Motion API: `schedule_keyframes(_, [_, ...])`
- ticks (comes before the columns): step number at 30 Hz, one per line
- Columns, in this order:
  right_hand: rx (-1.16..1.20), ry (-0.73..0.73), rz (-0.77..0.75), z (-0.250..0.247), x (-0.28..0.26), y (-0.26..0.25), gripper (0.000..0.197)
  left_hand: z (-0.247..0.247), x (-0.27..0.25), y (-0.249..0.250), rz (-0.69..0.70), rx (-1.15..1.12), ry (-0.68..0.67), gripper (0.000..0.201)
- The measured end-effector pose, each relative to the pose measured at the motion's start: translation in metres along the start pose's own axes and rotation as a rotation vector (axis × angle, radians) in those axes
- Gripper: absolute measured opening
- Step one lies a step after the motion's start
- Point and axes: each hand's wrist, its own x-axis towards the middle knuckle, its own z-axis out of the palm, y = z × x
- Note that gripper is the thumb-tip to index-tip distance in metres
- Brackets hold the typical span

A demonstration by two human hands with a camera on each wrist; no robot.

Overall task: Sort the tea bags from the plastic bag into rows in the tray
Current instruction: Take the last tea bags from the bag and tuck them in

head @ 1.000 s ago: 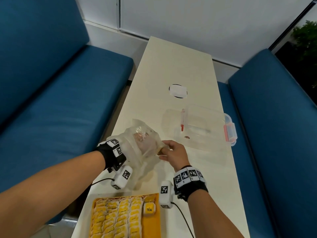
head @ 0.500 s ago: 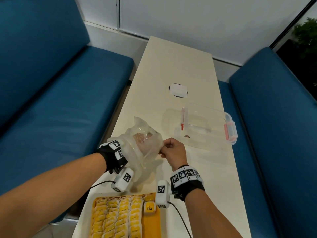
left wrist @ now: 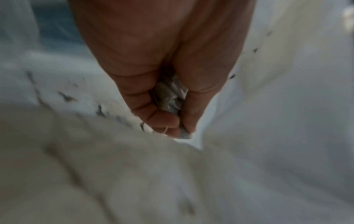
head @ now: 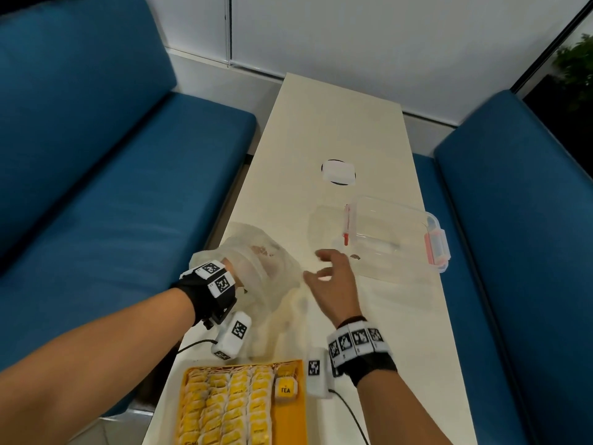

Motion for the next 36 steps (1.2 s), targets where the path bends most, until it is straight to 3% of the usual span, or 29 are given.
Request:
schedule_keyframes(2, [0.033,-0.189,-0.112,0.004,-0.027,-0.026,0.052,0.000,0.001,0.008,-0.108,-0.107,0.008,0.056])
schedule_keyframes(4, [0.006,-0.280,-0.145,0.014,-0.041,-0.037,0.056,-0.005,-0.002,0.018,-0.016,-0.185,0.053,0.054])
schedule_keyframes(6, [-0.013,-0.225,-0.140,0.025,-0.037,-0.040,0.040,-0.007,-0.003,0.029,0.084,-0.260,0.017,0.043])
schedule_keyframes(9, [-0.055,-0.085,-0.132,0.024,-0.021,-0.042,0.010,-0.013,-0.007,0.040,0.207,-0.294,0.077,0.006])
schedule_keyframes(11, [-0.073,-0.013,-0.117,0.015,-0.010,-0.042,0.006,-0.018,-0.019,0.047,0.257,-0.331,0.083,0.013])
schedule_keyframes(13, [-0.081,0.040,-0.106,0.004,0.001,-0.043,0.008,-0.030,-0.038,0.046,0.274,-0.511,0.107,0.011])
schedule_keyframes(18, [-0.149,0.054,-0.146,-0.008,0.020,-0.049,0.013,-0.042,-0.086,0.018,0.469,-0.872,0.135,0.016])
schedule_keyframes(21, [-0.208,0.040,-0.165,-0.006,0.022,-0.048,0.015,-0.035,-0.106,-0.002,0.435,-1.267,0.067,0.014])
schedule_keyframes(24, [-0.292,-0.011,-0.137,0.001,0.017,-0.035,0.012,-0.011,-0.115,-0.016,0.333,-1.519,-0.053,0.016])
schedule_keyframes(27, [-0.377,-0.074,-0.107,0.004,-0.001,-0.023,0.029,0.017,-0.121,-0.023,0.238,-1.612,-0.122,0.022])
schedule_keyframes(30, [-0.299,0.008,-0.308,0.001,-0.036,-0.027,0.037,0.038,-0.124,-0.026,0.181,-1.665,-0.167,0.020])
schedule_keyframes(32, [-0.220,-0.065,-0.425,0.002,-0.066,-0.034,0.033,0.048,-0.124,-0.026,0.156,-1.701,-0.197,0.023])
schedule_keyframes(33, [-0.171,-0.135,-0.417,0.003,-0.079,-0.037,0.030,0.053,-0.124,-0.026,0.147,-1.718,-0.209,0.024])
schedule_keyframes(36, [-0.053,-0.254,-0.207,0.011,-0.095,-0.030,0.021,0.063,-0.124,-0.027,0.119,-1.717,-0.225,0.023])
